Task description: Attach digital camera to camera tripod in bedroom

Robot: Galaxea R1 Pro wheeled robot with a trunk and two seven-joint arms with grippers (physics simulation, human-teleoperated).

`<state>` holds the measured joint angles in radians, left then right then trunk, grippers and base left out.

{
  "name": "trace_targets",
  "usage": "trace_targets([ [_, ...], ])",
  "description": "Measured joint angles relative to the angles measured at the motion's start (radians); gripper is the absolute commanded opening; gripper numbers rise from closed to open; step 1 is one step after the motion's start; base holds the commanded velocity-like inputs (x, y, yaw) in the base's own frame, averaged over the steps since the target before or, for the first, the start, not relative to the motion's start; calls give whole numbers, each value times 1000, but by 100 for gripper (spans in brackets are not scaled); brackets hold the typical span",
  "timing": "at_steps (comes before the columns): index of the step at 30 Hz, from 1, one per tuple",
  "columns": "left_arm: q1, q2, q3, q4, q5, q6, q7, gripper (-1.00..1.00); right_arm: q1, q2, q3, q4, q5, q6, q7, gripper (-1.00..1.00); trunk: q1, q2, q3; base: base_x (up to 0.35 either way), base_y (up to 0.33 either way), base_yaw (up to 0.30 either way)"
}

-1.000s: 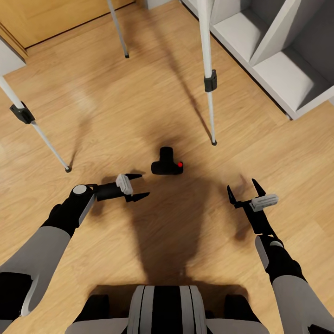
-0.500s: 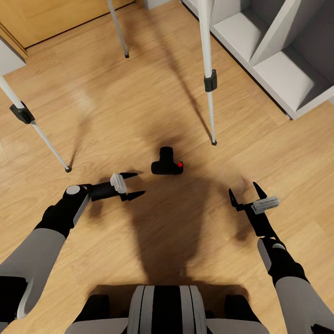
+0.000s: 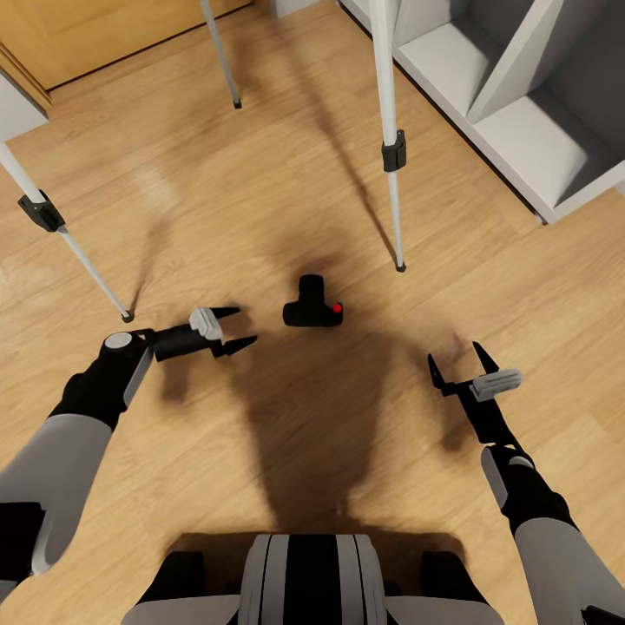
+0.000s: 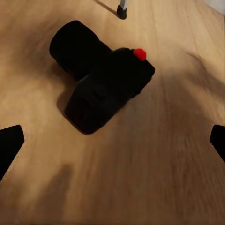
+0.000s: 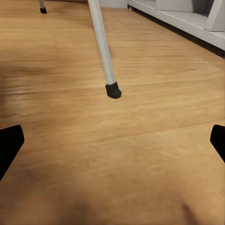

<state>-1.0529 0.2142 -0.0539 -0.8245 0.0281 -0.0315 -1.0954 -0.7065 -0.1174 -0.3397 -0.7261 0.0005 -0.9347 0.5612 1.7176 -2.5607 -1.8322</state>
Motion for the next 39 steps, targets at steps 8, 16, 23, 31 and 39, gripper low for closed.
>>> trace_targets([
  [8, -45, -3, 43, 45, -27, 41, 47, 100, 0, 0, 0, 0, 1, 0, -1, 100, 0, 0, 0, 0, 0, 0],
  [16, -90, -20, 84, 91, -68, 81, 95, 100, 0, 0, 0, 0, 1, 0, -1, 100, 0, 0, 0, 0, 0, 0],
  [23, -376, -102, -33, 299, -737, 103, 506, 100, 0, 0, 0, 0, 1, 0, -1, 100, 0, 0, 0, 0, 0, 0],
  [31, -399, -111, -69, 308, -840, 20, 509, 100, 0, 0, 0, 2, 1, 0, -1, 100, 0, 0, 0, 0, 0, 0],
  [39, -392, -112, -77, 378, -842, -117, 503, 100, 0, 0, 0, 2, 0, 0, -2, 100, 0, 0, 0, 0, 0, 0],
])
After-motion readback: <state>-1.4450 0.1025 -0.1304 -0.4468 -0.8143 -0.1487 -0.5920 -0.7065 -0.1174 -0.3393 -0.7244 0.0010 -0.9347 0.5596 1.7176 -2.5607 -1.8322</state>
